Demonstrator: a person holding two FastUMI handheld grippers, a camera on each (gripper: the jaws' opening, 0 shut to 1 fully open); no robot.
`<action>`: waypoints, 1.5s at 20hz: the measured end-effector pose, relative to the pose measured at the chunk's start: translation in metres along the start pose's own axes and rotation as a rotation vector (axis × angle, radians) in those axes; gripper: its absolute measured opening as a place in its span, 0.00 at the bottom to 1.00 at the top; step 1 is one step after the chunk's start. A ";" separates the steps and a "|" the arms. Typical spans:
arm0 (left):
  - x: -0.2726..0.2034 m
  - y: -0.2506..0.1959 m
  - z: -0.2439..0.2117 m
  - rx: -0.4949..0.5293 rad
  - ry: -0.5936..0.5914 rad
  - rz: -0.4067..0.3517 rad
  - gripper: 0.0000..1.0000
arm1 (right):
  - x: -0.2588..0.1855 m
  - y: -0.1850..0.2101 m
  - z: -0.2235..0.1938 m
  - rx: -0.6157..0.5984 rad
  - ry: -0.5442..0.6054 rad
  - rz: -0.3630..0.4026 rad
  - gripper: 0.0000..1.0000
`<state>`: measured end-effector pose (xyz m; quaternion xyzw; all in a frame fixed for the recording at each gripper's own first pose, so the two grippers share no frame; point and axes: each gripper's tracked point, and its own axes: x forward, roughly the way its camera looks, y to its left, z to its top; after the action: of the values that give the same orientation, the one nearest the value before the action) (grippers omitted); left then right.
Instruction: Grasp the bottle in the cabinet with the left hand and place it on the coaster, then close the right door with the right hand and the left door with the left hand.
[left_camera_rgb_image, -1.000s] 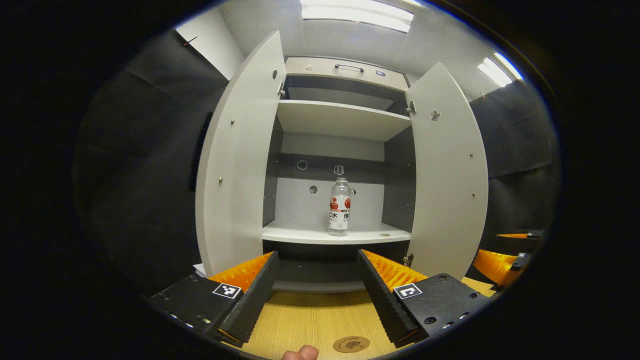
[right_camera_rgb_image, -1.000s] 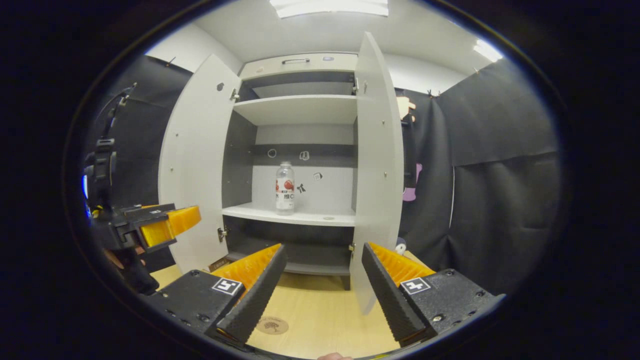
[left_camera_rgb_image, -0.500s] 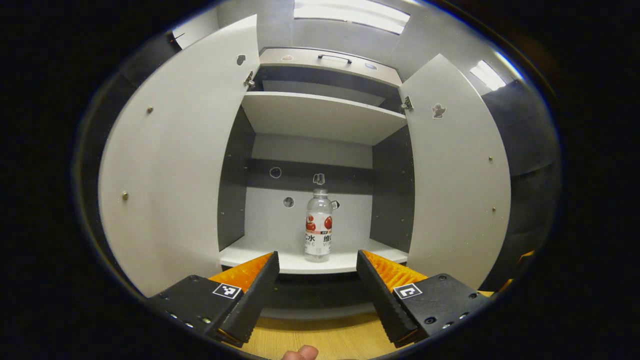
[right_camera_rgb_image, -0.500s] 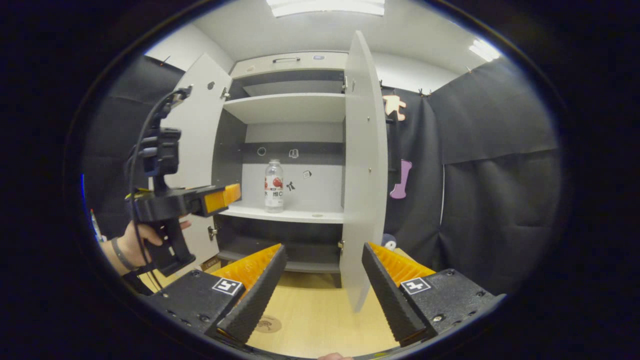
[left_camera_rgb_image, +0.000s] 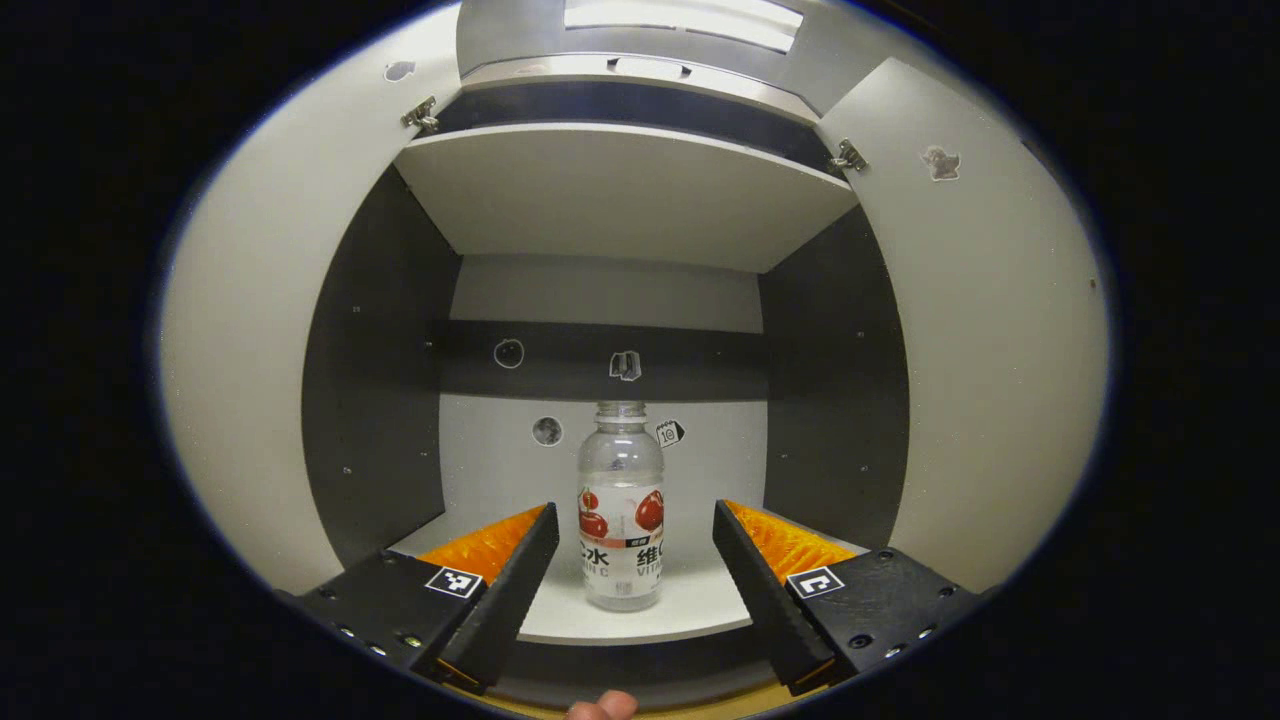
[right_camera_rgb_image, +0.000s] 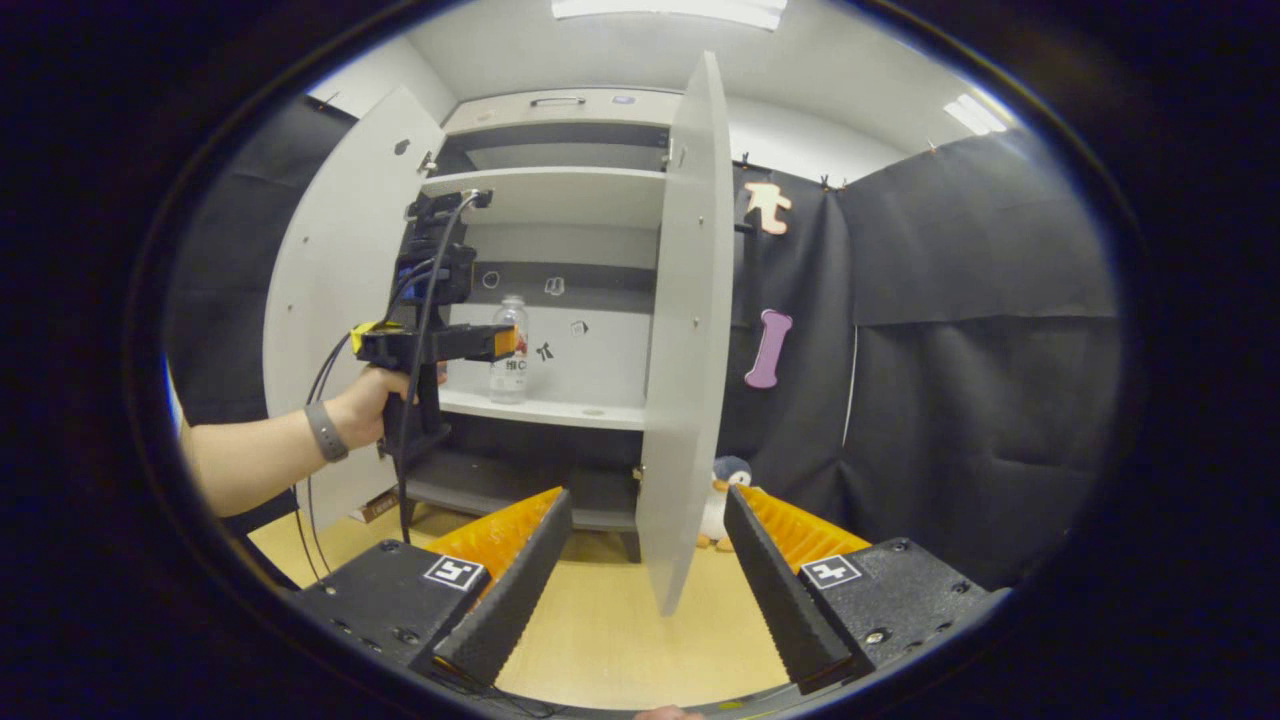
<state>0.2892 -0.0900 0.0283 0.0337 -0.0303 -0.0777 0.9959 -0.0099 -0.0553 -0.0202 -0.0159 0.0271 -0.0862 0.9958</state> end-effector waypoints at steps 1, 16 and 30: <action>0.009 0.000 -0.005 0.015 0.010 0.006 0.95 | 0.001 -0.004 -0.002 0.003 0.006 -0.009 1.00; 0.071 0.021 -0.018 0.057 0.057 0.064 0.84 | 0.014 -0.027 -0.012 0.040 0.035 -0.059 1.00; -0.043 0.012 0.021 -0.024 0.003 -0.050 0.81 | 0.010 0.005 0.000 0.020 -0.019 0.101 1.00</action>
<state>0.2472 -0.0732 0.0480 0.0226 -0.0267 -0.1028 0.9941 0.0011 -0.0524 -0.0207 -0.0055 0.0177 -0.0360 0.9992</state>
